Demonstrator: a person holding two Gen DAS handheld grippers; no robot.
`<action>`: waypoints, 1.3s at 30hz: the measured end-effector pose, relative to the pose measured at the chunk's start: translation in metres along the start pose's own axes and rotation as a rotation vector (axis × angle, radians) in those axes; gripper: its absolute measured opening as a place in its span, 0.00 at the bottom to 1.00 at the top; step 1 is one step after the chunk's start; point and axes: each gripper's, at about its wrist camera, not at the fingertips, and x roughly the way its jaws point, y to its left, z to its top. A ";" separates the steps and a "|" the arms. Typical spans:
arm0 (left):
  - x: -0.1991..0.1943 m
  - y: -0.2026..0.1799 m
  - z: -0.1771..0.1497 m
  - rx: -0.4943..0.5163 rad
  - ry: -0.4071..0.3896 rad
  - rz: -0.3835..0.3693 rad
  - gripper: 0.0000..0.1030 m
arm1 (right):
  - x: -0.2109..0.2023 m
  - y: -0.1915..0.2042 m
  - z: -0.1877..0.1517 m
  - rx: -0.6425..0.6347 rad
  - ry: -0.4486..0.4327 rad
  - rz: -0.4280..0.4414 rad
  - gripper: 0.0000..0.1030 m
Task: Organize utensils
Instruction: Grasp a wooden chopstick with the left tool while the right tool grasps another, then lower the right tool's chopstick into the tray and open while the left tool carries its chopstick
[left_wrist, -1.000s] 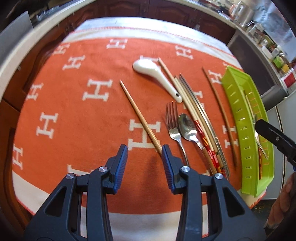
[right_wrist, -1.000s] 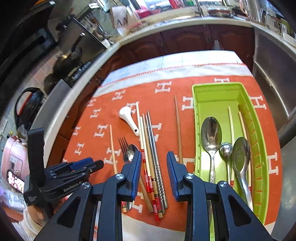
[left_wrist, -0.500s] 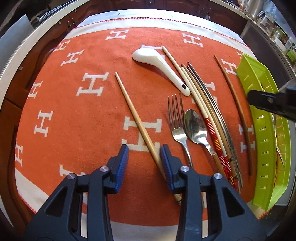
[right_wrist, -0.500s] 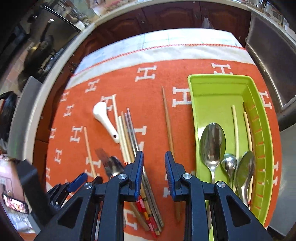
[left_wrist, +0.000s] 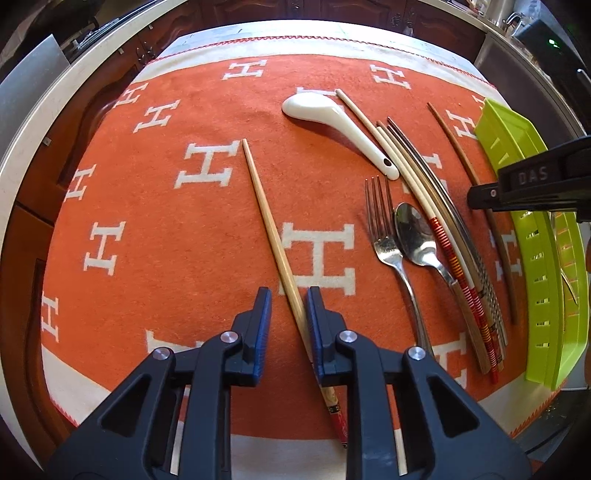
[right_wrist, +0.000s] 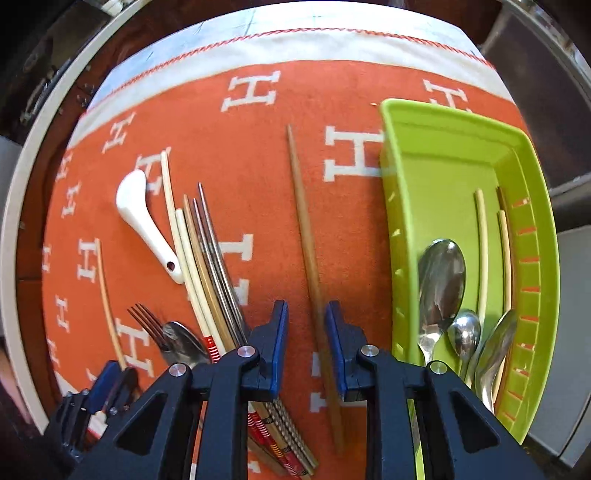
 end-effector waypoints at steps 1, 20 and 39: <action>0.000 0.001 0.000 -0.003 -0.001 -0.003 0.16 | 0.001 0.002 0.000 -0.007 -0.002 -0.008 0.21; -0.049 0.006 0.006 -0.062 -0.084 -0.142 0.04 | -0.050 -0.035 -0.057 0.041 -0.188 0.233 0.06; -0.127 -0.137 0.067 0.084 -0.170 -0.452 0.04 | -0.178 -0.147 -0.118 0.071 -0.419 0.193 0.06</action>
